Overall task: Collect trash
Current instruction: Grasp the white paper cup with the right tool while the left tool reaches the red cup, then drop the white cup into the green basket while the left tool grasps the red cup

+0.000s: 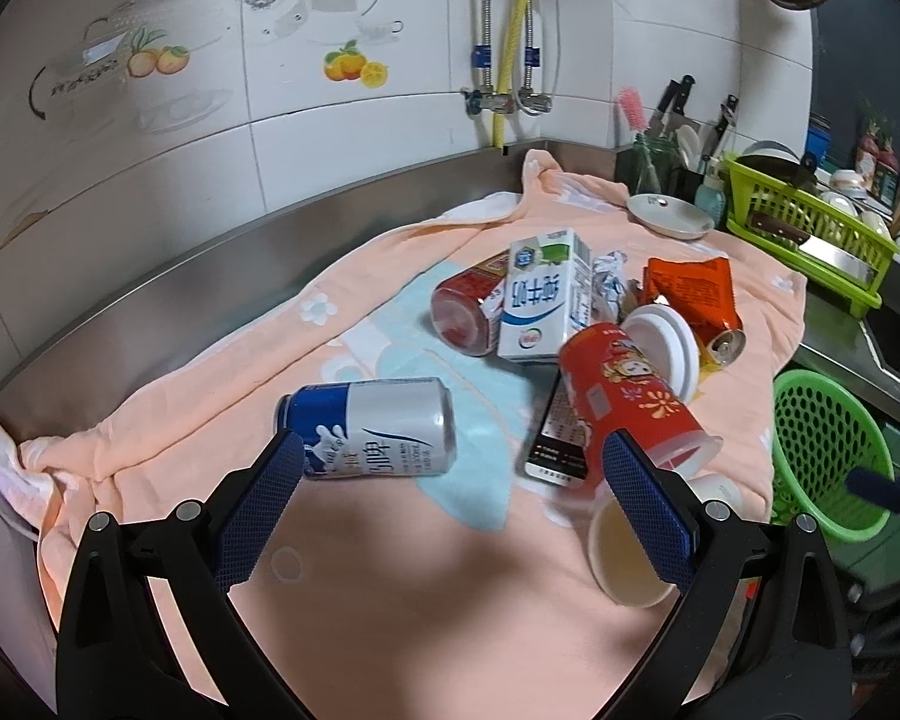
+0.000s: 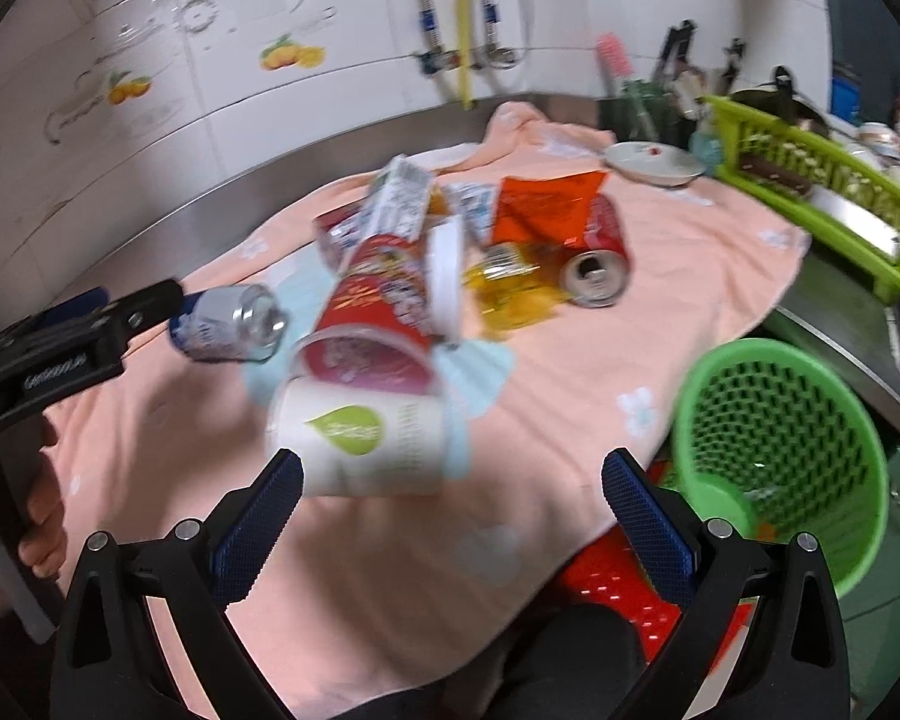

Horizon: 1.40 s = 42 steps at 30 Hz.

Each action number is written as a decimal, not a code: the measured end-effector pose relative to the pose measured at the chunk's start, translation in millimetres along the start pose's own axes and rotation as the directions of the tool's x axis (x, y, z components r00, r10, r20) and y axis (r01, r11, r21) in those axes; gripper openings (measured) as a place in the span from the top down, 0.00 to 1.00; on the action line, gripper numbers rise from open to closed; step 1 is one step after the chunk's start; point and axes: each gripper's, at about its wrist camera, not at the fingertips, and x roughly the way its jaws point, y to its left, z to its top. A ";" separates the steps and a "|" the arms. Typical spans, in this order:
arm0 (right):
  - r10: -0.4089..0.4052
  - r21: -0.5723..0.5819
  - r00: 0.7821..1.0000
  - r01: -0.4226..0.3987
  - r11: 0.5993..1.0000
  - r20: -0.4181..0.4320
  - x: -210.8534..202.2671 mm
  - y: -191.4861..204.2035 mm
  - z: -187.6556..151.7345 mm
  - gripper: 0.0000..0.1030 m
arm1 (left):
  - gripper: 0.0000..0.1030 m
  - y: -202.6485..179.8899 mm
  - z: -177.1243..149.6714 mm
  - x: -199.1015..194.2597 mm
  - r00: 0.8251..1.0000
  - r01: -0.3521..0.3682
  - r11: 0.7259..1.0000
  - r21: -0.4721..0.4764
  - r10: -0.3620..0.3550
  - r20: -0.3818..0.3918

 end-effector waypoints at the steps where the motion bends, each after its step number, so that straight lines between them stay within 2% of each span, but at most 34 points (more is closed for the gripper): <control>1: 0.018 0.000 1.000 -0.018 1.000 -0.007 3.6 3.7 -0.7 0.06 | 0.05 2.0 0.1 0.4 1.000 -0.003 1.000 -0.003 0.003 0.000; 8: 0.063 -0.027 0.997 -0.064 0.998 -0.042 21.0 21.2 -1.0 0.06 | 0.05 10.6 1.1 2.6 1.000 -0.015 1.000 -0.018 0.015 -0.002; 16: 0.088 -0.008 0.991 -0.089 0.996 -0.097 47.9 22.2 -2.0 0.06 | 0.05 17.0 1.4 7.0 1.000 -0.016 0.999 -0.029 0.016 -0.010; 28: 0.134 0.024 0.983 -0.132 0.991 -0.123 70.1 23.6 -8.6 0.06 | 0.05 20.1 0.3 13.2 1.000 -0.010 0.999 -0.031 0.009 -0.019; 32: 0.169 0.060 0.979 -0.163 0.985 -0.110 70.6 18.3 -9.0 0.10 | 0.05 17.3 2.4 14.9 1.000 -0.005 1.000 -0.027 0.004 -0.020; 33: 0.170 0.063 0.980 -0.164 0.984 -0.107 70.0 17.9 -8.7 0.20 | 0.05 16.6 3.2 15.3 1.000 -0.003 1.000 -0.025 0.003 -0.020; 39: 0.189 0.078 0.977 -0.181 0.980 -0.103 66.2 14.7 -8.0 0.20 | 0.05 7.0 11.4 19.6 0.999 0.026 1.000 -0.016 -0.027 -0.028; 42: 0.183 0.074 0.978 -0.176 0.982 -0.097 61.3 12.6 -9.4 0.20 | 0.05 1.1 19.4 24.7 0.996 0.070 0.997 -0.032 -0.072 -0.045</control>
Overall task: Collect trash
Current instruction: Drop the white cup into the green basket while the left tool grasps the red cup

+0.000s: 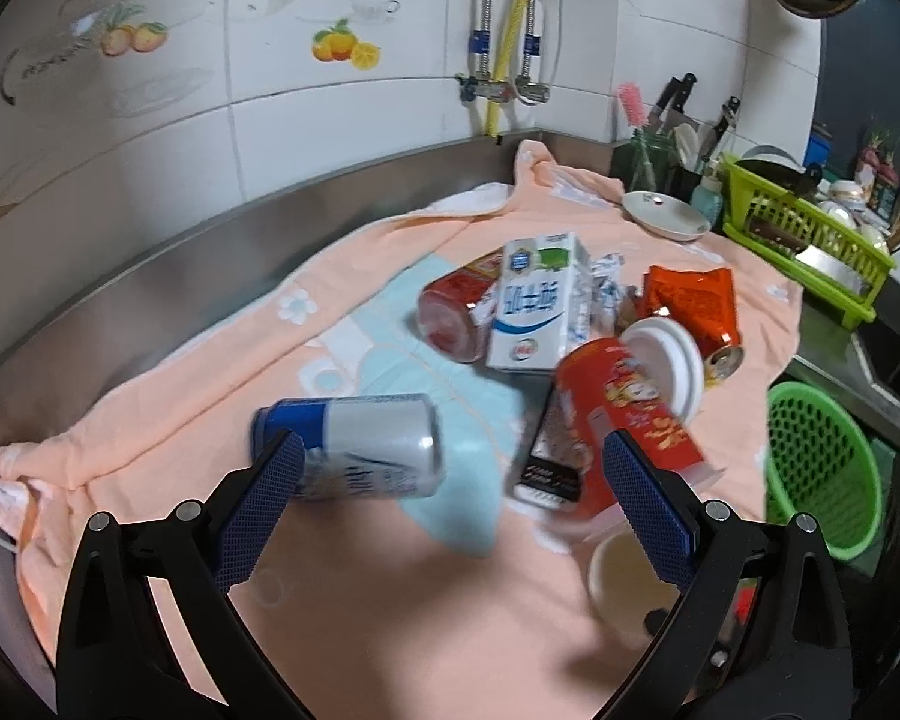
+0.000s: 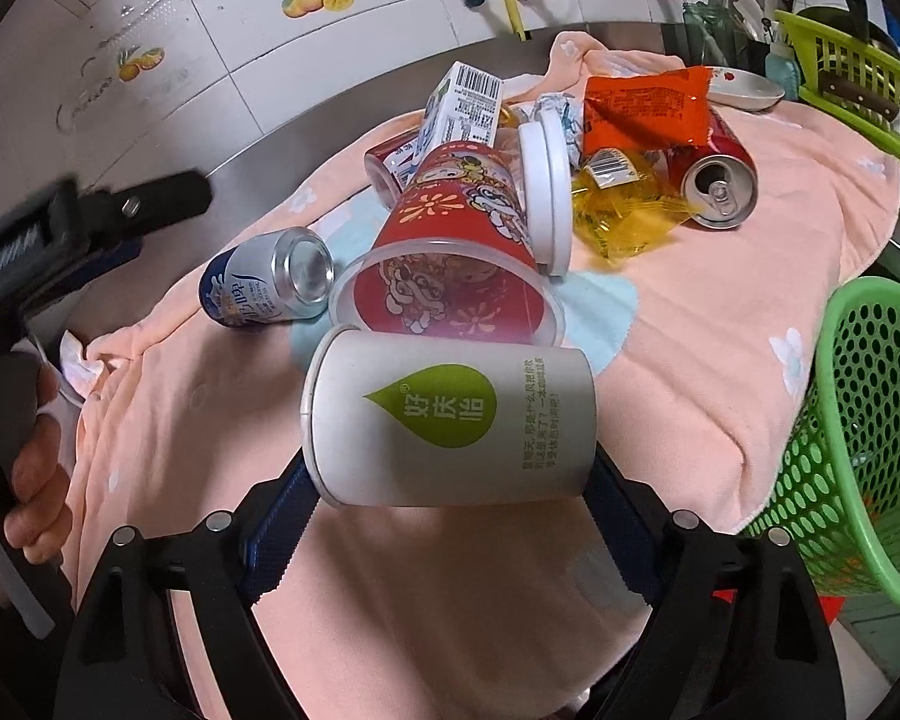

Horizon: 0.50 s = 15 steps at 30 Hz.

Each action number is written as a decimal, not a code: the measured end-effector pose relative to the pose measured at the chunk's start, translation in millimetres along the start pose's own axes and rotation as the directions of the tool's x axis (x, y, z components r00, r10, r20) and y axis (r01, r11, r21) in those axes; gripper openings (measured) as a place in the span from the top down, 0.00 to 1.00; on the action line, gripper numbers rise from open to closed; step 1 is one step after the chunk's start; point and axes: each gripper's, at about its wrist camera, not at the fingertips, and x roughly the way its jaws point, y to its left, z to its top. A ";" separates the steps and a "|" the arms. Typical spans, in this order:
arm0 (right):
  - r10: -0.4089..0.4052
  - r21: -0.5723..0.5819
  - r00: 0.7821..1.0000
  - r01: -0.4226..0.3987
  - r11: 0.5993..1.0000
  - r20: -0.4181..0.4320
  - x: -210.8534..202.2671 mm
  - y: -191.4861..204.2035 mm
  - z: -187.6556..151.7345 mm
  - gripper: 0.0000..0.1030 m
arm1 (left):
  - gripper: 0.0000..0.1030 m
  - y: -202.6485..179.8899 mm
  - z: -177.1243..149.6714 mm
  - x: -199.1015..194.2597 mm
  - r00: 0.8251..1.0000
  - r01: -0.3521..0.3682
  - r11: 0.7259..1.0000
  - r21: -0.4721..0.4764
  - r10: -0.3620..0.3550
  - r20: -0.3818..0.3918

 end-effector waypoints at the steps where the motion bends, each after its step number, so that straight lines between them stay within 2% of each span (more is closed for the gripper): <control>1: -0.004 0.001 1.000 0.004 1.000 0.003 -3.5 -1.2 -0.9 0.20 | 0.05 -2.4 2.4 1.7 1.000 0.014 1.000 -0.003 -0.014 -0.005; 7: -0.025 0.018 1.000 0.025 1.000 0.016 -18.9 -14.5 -6.5 0.20 | 0.05 -28.3 11.8 20.8 0.994 0.098 0.995 -0.003 -0.098 -0.056; 12: -0.033 0.043 0.999 0.032 0.999 0.031 -31.3 -26.5 -8.9 0.20 | 0.06 -50.2 14.3 50.4 0.968 0.202 0.979 -0.039 -0.205 -0.146; 15: -0.037 0.054 0.998 0.034 0.998 0.049 -41.7 -33.3 -9.6 0.20 | 0.06 -63.0 12.5 70.0 0.954 0.220 0.974 -0.048 -0.225 -0.198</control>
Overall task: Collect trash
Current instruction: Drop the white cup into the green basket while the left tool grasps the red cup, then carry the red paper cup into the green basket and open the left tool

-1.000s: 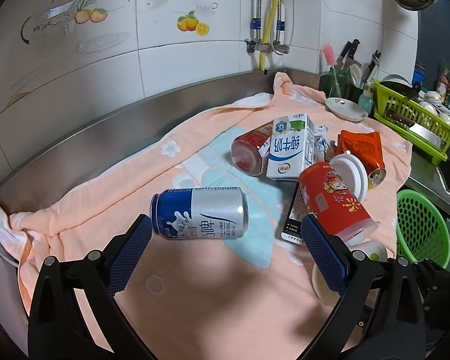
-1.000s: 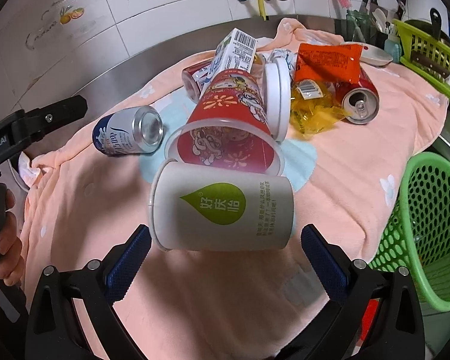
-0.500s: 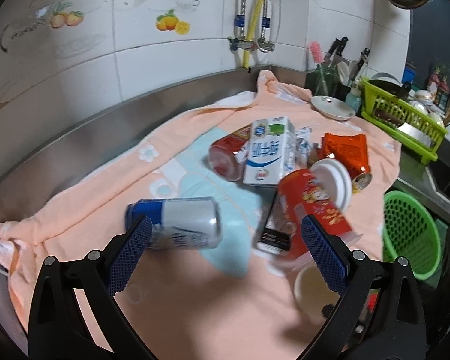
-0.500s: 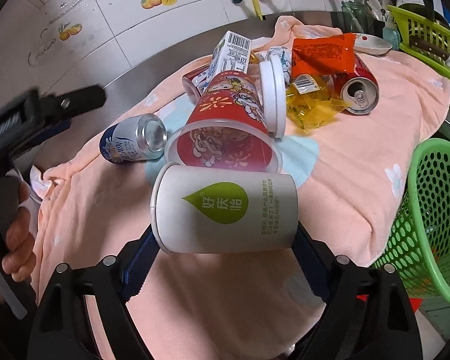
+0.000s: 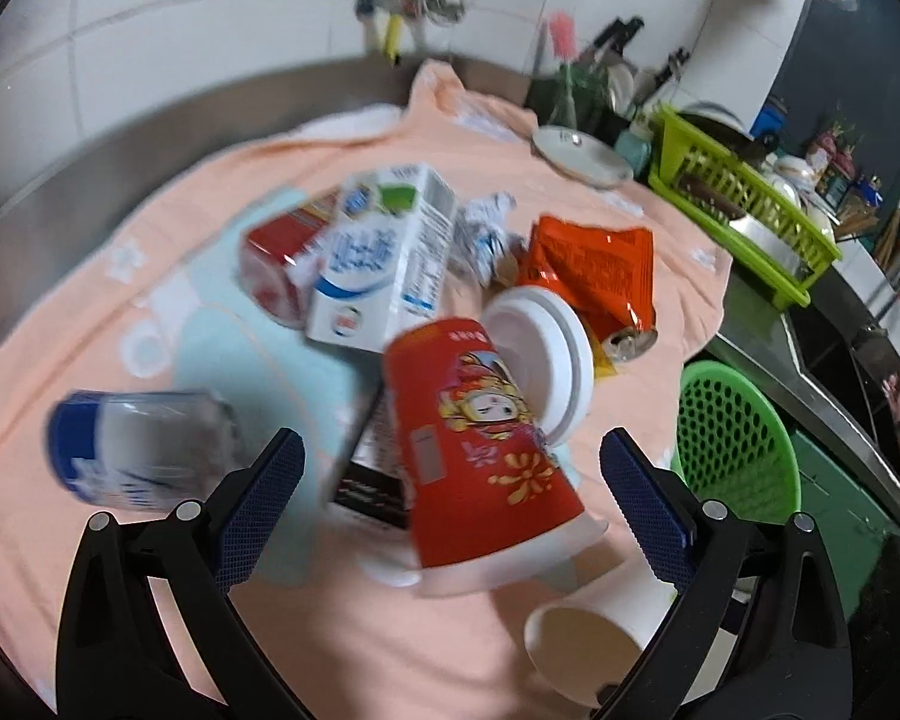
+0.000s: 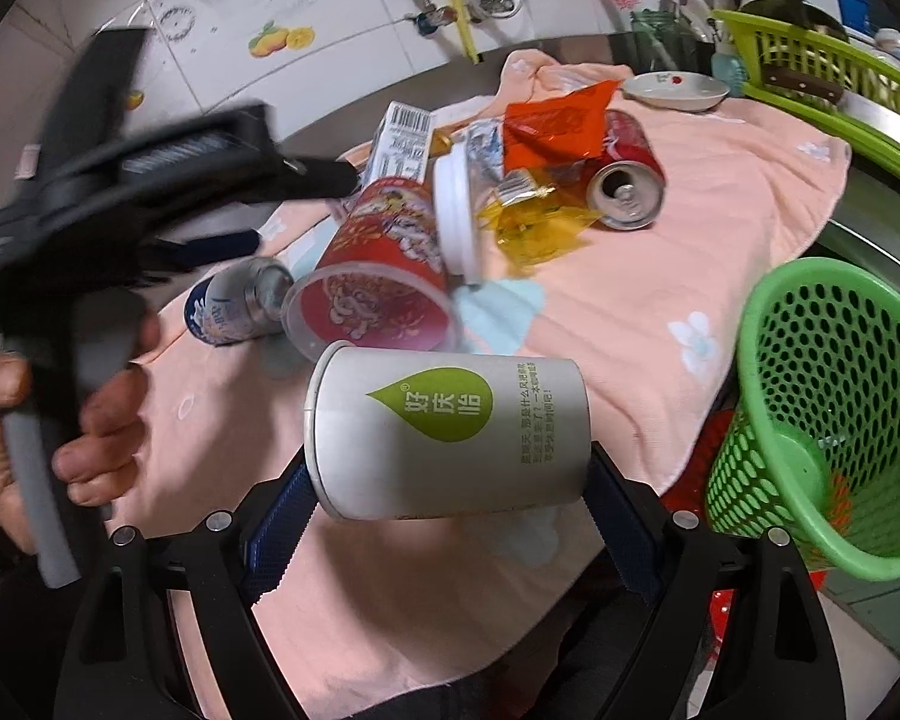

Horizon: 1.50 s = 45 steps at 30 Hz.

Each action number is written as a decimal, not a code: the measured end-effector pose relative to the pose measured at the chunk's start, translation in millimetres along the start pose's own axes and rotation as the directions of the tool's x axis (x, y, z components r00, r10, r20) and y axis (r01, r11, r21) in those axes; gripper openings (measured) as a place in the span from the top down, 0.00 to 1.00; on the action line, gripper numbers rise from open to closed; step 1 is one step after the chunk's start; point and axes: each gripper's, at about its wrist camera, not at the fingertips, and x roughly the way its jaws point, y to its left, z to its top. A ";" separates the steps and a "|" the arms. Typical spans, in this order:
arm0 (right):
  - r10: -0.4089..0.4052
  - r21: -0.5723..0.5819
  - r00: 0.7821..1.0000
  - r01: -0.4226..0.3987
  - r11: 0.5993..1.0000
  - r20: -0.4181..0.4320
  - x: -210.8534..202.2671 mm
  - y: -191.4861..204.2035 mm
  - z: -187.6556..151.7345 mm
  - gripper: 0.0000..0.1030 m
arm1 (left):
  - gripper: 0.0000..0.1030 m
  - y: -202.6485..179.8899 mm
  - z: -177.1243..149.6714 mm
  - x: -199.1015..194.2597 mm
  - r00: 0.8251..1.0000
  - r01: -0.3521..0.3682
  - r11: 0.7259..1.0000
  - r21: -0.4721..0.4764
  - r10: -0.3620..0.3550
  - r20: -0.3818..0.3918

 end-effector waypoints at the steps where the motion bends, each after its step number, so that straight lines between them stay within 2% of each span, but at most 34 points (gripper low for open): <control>1: -0.002 0.000 1.000 0.002 1.000 0.005 -3.1 -1.7 0.4 0.20 | 0.06 -2.9 0.1 6.1 1.000 0.002 1.000 0.003 -0.002 -0.012; 9: -0.069 0.034 0.996 0.067 0.997 0.064 -32.6 -35.1 5.2 0.20 | 0.24 -7.3 -0.2 36.0 0.995 0.026 1.000 -0.013 -0.027 -0.095; 13: -0.161 0.072 0.983 0.155 0.985 0.087 -47.0 -69.8 10.8 0.20 | 0.28 -7.5 -0.9 46.2 0.992 0.028 1.000 -0.009 -0.029 -0.123; 20: -0.352 0.147 0.933 0.339 0.929 0.076 -57.5 -141.3 15.1 0.20 | 0.29 -10.5 -0.8 47.2 0.992 0.036 0.999 0.011 -0.034 -0.121; 28: -0.429 0.215 0.903 0.419 0.882 -0.001 -41.8 -203.9 5.4 0.18 | 0.31 -14.4 0.2 40.9 0.994 0.034 0.999 0.035 -0.030 -0.108; 36: -0.443 0.240 0.896 0.433 0.869 -0.013 -40.7 -216.1 1.3 0.14 | 0.32 -36.8 1.0 21.4 0.992 0.107 0.991 0.079 -0.101 -0.077; 45: -0.495 0.229 0.868 0.475 0.850 0.037 -74.6 -209.7 -5.1 0.12 | 0.32 -103.0 -3.3 26.8 0.968 0.238 0.958 0.158 -0.221 -0.117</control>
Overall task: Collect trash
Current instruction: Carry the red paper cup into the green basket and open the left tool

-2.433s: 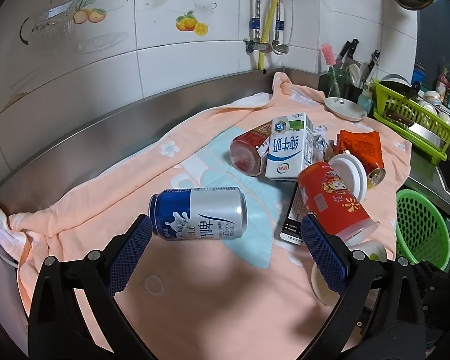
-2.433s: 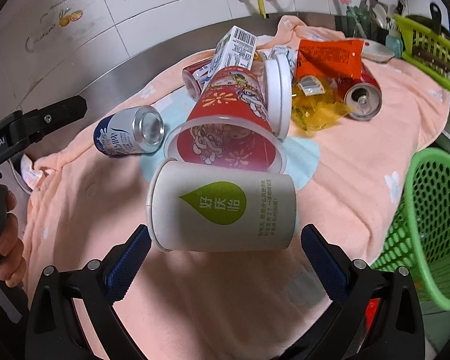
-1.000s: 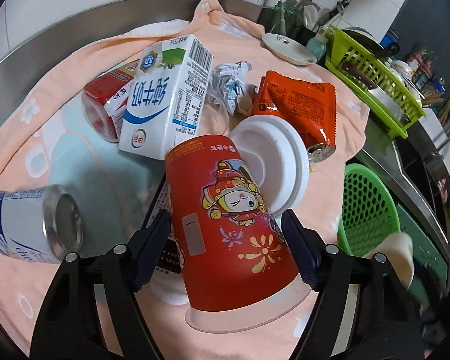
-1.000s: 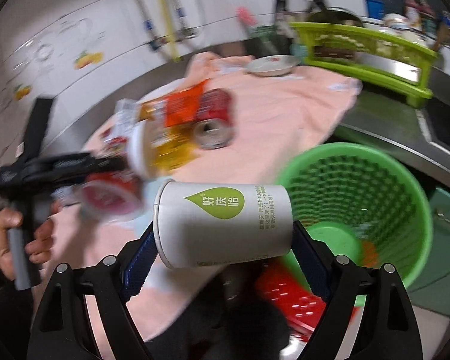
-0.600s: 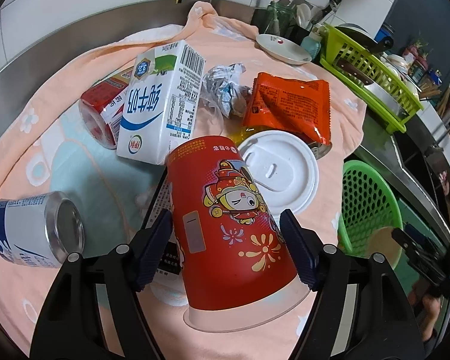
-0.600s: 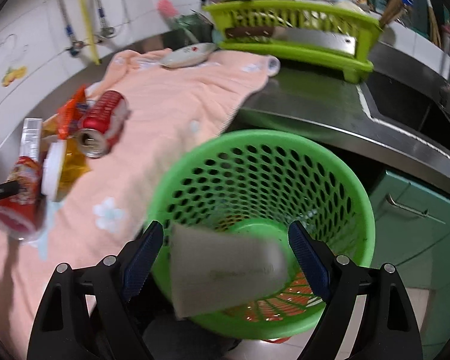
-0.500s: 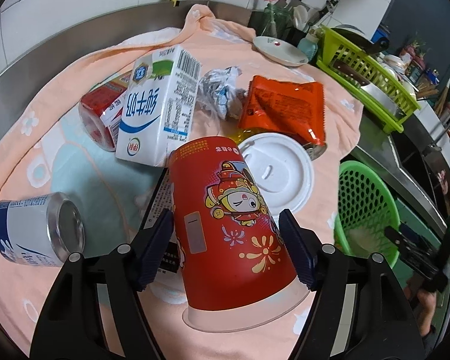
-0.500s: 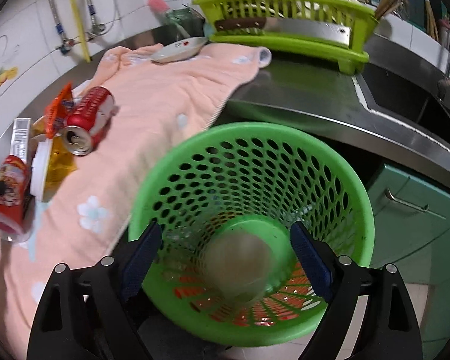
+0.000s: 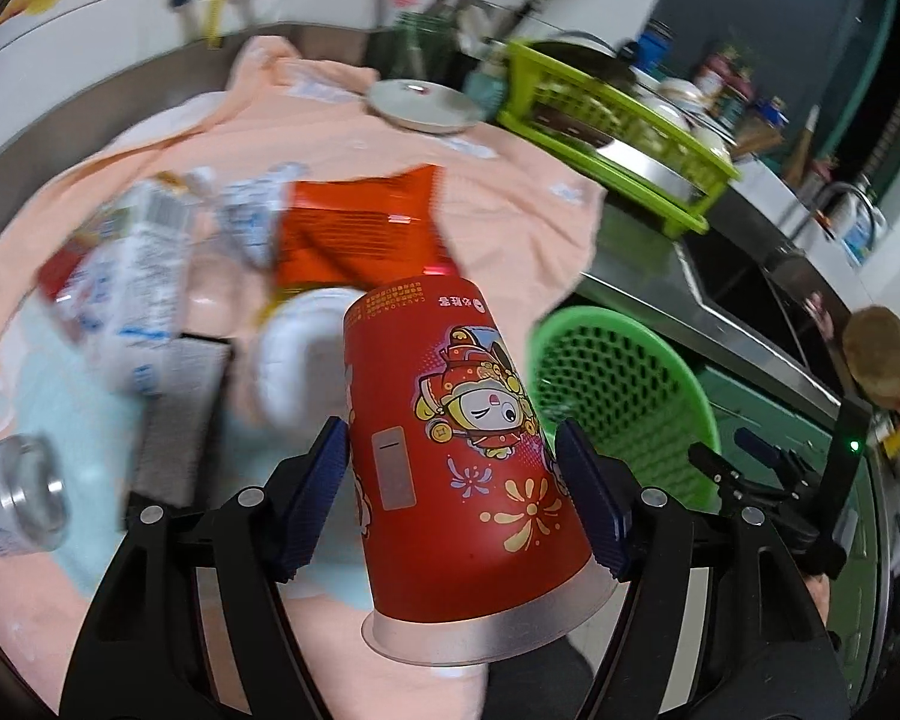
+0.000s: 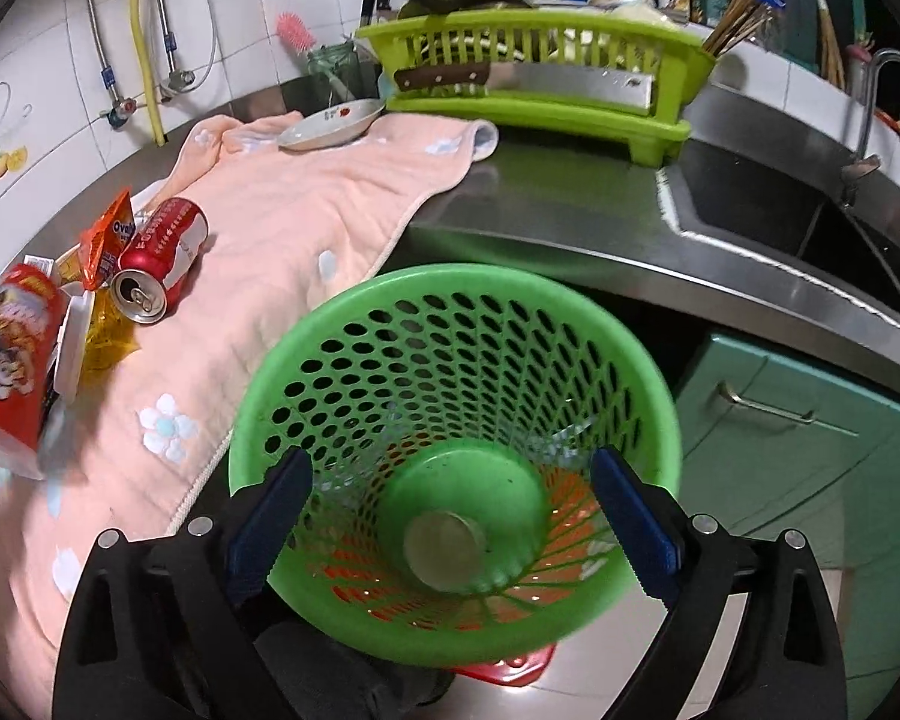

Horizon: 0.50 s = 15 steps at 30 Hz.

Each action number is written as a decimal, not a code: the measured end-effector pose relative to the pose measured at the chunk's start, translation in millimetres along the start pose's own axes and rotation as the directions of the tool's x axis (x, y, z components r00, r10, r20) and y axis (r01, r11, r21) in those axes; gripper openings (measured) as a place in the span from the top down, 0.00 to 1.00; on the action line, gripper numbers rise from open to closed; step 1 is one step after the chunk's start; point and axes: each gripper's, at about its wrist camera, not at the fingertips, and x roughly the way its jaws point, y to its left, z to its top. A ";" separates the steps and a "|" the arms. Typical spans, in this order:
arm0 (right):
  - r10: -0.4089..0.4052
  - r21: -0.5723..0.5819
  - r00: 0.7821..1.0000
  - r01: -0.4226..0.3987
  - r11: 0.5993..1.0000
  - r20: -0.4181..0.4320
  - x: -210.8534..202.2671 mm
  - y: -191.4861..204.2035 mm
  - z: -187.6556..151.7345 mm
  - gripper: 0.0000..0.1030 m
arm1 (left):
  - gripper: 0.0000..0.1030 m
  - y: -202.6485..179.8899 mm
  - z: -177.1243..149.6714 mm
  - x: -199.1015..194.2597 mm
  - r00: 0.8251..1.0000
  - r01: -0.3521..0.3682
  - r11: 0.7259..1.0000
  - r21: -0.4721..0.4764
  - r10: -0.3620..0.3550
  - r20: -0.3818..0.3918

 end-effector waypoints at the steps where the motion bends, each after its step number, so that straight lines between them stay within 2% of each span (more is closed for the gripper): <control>1: -0.004 0.000 1.000 0.004 1.000 0.005 -4.1 -2.2 -1.1 0.12 | 0.32 -11.4 1.7 8.1 1.000 0.022 1.000 0.014 -0.022 -0.014; 7: -0.022 0.009 0.999 0.022 1.000 0.041 -28.9 -18.9 -8.9 0.11 | 0.32 -67.1 10.4 53.3 0.990 0.122 0.990 0.071 -0.115 -0.087; 15: -0.060 0.026 0.995 0.058 0.998 0.079 -50.2 -39.9 -17.0 0.11 | 0.32 -131.5 13.4 117.9 0.968 0.190 0.975 0.116 -0.166 -0.189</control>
